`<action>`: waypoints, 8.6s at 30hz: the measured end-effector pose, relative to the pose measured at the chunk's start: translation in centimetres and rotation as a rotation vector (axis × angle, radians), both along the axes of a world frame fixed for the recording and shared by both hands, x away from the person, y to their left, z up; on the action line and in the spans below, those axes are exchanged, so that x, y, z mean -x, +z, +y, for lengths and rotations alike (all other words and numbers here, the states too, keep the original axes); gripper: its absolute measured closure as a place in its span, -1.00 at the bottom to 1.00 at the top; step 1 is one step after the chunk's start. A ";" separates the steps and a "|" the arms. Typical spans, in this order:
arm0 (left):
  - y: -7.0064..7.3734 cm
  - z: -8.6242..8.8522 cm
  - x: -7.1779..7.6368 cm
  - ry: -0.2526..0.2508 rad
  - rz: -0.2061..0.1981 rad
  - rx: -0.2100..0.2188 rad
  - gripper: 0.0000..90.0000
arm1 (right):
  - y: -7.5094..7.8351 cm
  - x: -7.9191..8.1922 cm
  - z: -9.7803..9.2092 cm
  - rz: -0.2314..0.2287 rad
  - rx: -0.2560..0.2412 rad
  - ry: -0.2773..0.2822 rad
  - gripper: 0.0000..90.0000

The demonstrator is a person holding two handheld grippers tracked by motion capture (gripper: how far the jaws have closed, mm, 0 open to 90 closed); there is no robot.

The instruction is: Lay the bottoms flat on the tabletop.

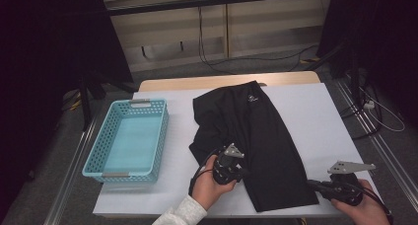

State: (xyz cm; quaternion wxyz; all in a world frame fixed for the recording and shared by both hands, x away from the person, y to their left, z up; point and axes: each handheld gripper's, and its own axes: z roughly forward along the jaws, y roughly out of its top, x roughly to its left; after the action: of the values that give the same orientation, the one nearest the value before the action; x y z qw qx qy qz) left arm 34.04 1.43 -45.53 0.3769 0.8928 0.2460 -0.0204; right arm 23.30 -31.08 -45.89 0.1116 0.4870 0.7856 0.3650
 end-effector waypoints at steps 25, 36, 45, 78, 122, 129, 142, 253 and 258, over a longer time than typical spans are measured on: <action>1.5 5.3 -3.0 0.153 -0.090 0.018 -0.57 | 0.5 -14.9 1.0 -0.139 -0.005 -0.173 -0.26; 1.7 7.3 -3.7 0.209 -0.112 0.001 -0.66 | 0.4 -19.6 1.7 -0.139 0.064 -0.209 -0.07; 1.7 7.8 -4.0 0.236 -0.130 -0.006 -0.67 | -0.3 -21.5 2.2 -0.094 0.051 -0.235 0.13; 1.8 7.5 -4.3 0.244 -0.139 0.008 -0.65 | -0.6 -21.2 -0.4 -0.035 -0.019 -0.259 1.00; 1.7 7.9 -5.0 0.254 -0.134 0.004 -0.64 | -1.1 -22.7 -4.7 -0.050 -0.080 -0.396 0.80; 1.8 7.5 -4.9 0.244 -0.139 0.006 -0.64 | -0.7 -20.6 -4.6 -0.052 -0.036 -0.361 0.46; 2.2 6.9 -4.6 0.225 -0.145 0.012 -0.64 | -0.4 -13.2 -2.6 -0.023 -0.029 -0.258 0.59; 2.0 5.7 -3.2 0.130 -0.037 0.066 0.96 | 1.0 -9.1 8.1 -0.226 0.002 0.044 -0.57; 4.1 7.3 -3.4 0.169 -0.059 0.151 0.96 | 1.0 -9.1 8.5 -0.227 -0.001 0.060 -0.52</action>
State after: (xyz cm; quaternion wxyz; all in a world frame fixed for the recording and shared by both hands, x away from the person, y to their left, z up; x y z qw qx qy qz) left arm 37.46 8.78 -41.47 0.4504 0.8382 0.3068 0.0192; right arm 32.45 -22.56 -44.89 0.1885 0.4189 0.7819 0.4215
